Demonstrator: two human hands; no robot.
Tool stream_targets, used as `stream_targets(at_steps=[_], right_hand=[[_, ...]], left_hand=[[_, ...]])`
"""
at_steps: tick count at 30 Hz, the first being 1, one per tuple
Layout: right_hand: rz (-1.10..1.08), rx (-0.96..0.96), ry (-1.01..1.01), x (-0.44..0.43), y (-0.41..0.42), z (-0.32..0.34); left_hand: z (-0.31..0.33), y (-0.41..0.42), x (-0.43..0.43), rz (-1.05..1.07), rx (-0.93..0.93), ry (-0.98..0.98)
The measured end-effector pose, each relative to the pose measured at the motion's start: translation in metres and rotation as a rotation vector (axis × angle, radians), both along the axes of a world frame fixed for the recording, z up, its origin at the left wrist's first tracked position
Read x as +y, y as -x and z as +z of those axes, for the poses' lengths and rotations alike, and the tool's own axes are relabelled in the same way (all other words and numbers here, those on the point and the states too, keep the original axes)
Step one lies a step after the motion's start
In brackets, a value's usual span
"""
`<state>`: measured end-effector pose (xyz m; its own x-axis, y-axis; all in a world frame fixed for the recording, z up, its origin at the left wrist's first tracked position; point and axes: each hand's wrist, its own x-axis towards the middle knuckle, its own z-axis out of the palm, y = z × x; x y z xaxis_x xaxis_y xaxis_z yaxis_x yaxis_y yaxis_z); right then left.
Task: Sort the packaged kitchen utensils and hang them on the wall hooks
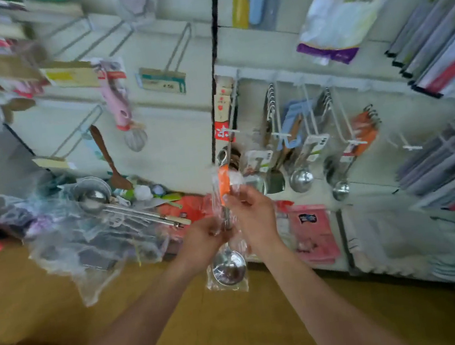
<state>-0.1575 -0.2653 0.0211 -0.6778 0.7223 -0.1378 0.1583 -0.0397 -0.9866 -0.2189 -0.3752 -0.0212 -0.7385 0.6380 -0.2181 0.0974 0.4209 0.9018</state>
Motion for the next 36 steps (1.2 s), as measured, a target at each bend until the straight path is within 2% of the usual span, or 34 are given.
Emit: stream_targets(at_steps=[9, 17, 25, 36], right_hand=[[-0.216, -0.009, -0.024, 0.137, -0.110, 0.000], [-0.406, -0.025, -0.009, 0.214, -0.182, -0.013], [-0.433, 0.011, -0.029, 0.254, -0.190, -0.029], [-0.469, 0.011, 0.058, 0.268, -0.170, -0.052]], left_hand=[[0.010, -0.082, 0.152, -0.269, 0.012, 0.092], [0.006, -0.145, 0.241, -0.419, 0.066, 0.055], [-0.006, -0.157, 0.287, -0.396, 0.014, 0.071], [-0.030, -0.134, 0.299, -0.431, 0.113, 0.096]])
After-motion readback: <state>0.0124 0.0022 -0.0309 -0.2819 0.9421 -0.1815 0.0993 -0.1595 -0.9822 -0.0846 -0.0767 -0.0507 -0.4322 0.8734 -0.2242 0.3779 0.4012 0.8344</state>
